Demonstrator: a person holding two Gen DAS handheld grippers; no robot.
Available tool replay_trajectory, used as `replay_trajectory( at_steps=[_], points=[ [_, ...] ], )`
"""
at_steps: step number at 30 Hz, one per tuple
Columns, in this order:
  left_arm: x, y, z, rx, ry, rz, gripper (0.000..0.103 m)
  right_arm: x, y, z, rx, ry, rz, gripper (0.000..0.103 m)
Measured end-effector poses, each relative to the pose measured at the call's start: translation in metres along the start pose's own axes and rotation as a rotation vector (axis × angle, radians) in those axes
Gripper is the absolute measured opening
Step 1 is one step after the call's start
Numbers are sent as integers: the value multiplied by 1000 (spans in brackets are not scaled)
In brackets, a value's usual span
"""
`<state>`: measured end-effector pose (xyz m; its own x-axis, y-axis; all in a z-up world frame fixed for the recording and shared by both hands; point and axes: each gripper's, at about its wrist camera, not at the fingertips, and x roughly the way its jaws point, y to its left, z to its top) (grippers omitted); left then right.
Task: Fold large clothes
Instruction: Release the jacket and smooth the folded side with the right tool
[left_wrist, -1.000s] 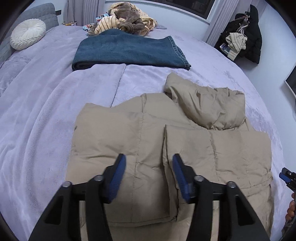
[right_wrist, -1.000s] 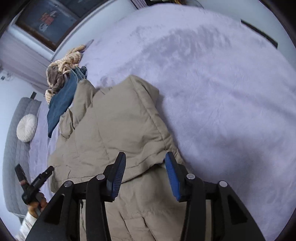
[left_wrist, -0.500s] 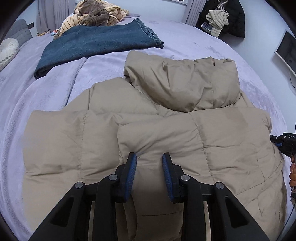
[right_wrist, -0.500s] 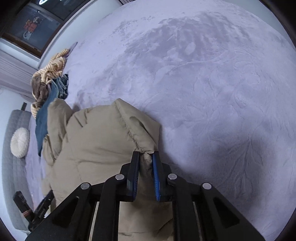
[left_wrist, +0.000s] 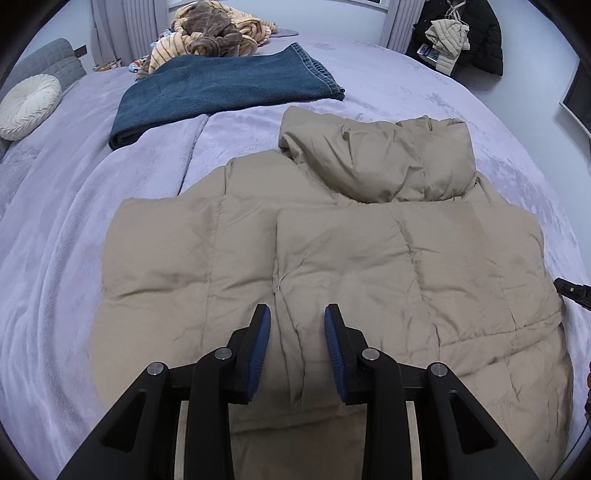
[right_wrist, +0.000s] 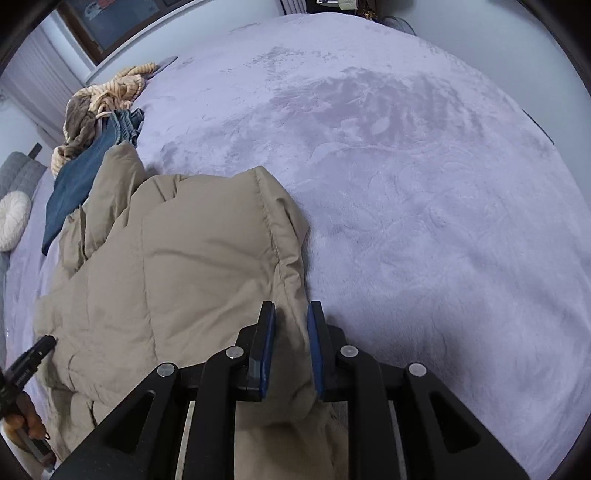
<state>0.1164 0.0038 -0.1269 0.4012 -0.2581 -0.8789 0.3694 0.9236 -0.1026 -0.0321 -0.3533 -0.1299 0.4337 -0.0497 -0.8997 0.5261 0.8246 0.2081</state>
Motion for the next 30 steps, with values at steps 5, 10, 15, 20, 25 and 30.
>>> replay_trajectory(
  at_steps=[5,10,15,20,25,30],
  points=[
    [-12,3,-20,-35,69,19,33,-20,-4,-27,5,75,6,23],
    [-32,-7,-34,-44,114,23,33,-42,-5,-49,29,133,32,35],
    [-53,-21,-45,-51,145,20,33,-62,-6,-65,54,170,62,41],
    [-75,-31,-57,-88,157,16,74,-77,-8,-76,68,198,86,47],
    [-99,-41,-67,-93,121,34,86,-90,-12,-83,68,209,98,52],
    [-112,-49,-79,-98,133,71,103,-101,-13,-89,58,209,116,60]
  ],
)
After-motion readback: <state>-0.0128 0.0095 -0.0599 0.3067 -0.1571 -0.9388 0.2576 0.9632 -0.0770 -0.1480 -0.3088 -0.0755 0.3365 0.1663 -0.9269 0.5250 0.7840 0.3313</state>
